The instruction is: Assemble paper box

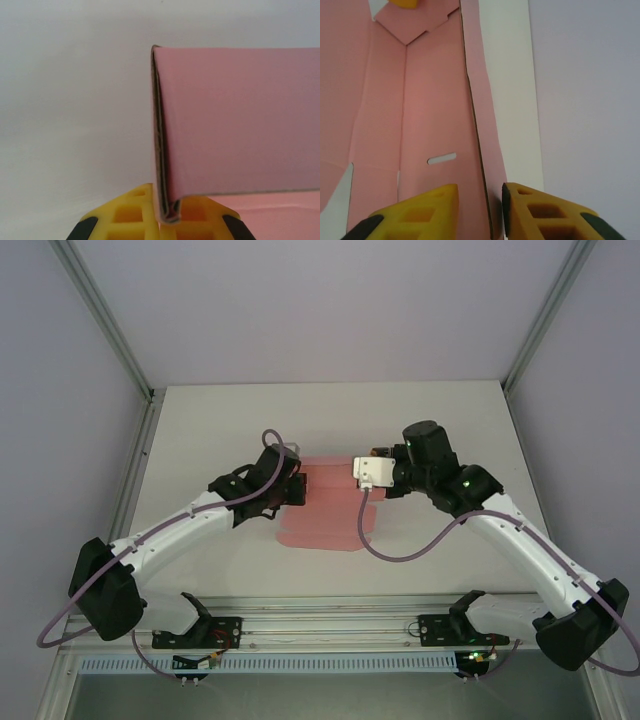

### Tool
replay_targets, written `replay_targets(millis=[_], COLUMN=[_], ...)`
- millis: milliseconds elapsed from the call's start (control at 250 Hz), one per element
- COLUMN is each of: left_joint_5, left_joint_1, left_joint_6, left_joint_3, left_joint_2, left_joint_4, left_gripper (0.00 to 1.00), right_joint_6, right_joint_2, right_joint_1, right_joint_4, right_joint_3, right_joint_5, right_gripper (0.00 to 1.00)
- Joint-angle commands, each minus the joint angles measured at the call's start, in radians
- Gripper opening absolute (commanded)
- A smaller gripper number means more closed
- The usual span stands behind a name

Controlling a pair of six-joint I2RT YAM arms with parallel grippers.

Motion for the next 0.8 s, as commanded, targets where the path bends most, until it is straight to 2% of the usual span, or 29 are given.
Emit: replay_targets(millis=[0,120,264,459,531,627,711,795], left_joint_5=[-0.03,-0.003,0.036,0.024,0.063,0.08,0.071,0.054], left_joint_1=[0.003,0.003,0.004,0.004,0.004,0.004,0.003,0.004], left_joint_6=[-0.026,-0.057,-0.104,-0.244,-0.283,-0.334,-0.353,-0.361], left_joint_3=[0.045,0.043,0.034,0.046,0.062,0.079,0.098,0.107], left_joint_2=[-0.015,-0.008,-0.009,0.03,0.05,0.072,0.081,0.076], left_joint_4=[-0.035,-0.004,0.047,0.116,0.152,0.209,0.22,0.23], left_gripper=[0.0,0.0,0.0,0.0,0.0,0.0,0.0,0.0], right_joint_6=[-0.015,0.009,0.009,0.113,0.144,0.152,0.166,0.2], right_joint_2=[-0.023,-0.023,0.006,0.044,0.102,0.202,0.263,0.267], right_joint_1=[0.006,0.007,0.016,0.071,0.105,0.15,0.168,0.179], right_joint_4=[0.085,0.115,0.222,0.592,0.715,0.899,0.921,0.833], right_joint_3=[-0.03,-0.052,-0.079,-0.157,-0.155,-0.14,-0.114,-0.115], right_joint_5=[-0.003,-0.041,0.029,0.087,0.175,0.352,0.432,0.384], right_gripper=[0.2,0.1,0.0,0.0,0.0,0.0,0.0,0.0])
